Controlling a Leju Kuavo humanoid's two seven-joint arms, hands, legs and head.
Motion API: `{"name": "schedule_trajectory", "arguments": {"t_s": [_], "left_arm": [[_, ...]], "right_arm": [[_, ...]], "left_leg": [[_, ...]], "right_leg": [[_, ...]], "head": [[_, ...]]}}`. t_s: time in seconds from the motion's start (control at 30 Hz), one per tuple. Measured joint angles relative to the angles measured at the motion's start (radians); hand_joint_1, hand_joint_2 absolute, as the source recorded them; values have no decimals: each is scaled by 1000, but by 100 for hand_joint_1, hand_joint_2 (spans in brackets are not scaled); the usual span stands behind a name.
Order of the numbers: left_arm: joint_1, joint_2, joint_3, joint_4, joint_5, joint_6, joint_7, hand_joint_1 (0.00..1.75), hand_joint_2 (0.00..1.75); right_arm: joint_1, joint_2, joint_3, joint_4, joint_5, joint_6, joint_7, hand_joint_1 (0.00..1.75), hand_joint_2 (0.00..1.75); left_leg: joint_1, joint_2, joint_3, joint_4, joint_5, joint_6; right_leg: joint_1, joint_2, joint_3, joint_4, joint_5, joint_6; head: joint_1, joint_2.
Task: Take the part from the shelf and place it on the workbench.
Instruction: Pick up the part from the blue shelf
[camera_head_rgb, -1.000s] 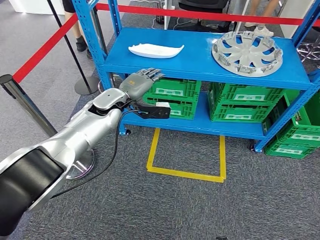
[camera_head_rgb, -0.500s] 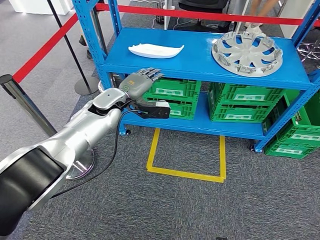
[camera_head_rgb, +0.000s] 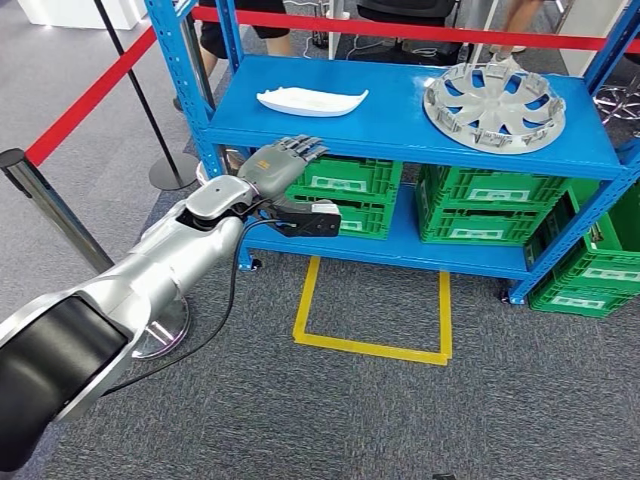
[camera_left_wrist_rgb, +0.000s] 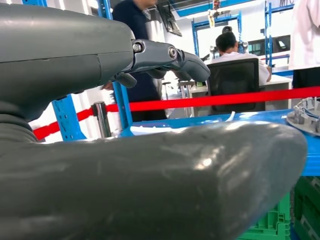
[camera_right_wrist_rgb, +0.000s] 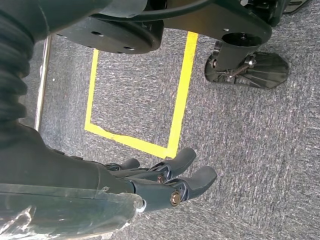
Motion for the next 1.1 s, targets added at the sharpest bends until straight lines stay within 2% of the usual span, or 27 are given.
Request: {"name": "schedule_trajectory", "arguments": {"t_s": [1.1], "left_arm": [[-6, -13, -6, 6, -10, 0, 2, 0, 0]], "right_arm": [[5, 0, -15, 0, -4, -1, -3, 0, 175]], "left_leg": [[0, 0, 0, 0, 0, 0]], "right_leg": [[0, 0, 0, 0, 0, 0]], "head": [[0, 0]]}}
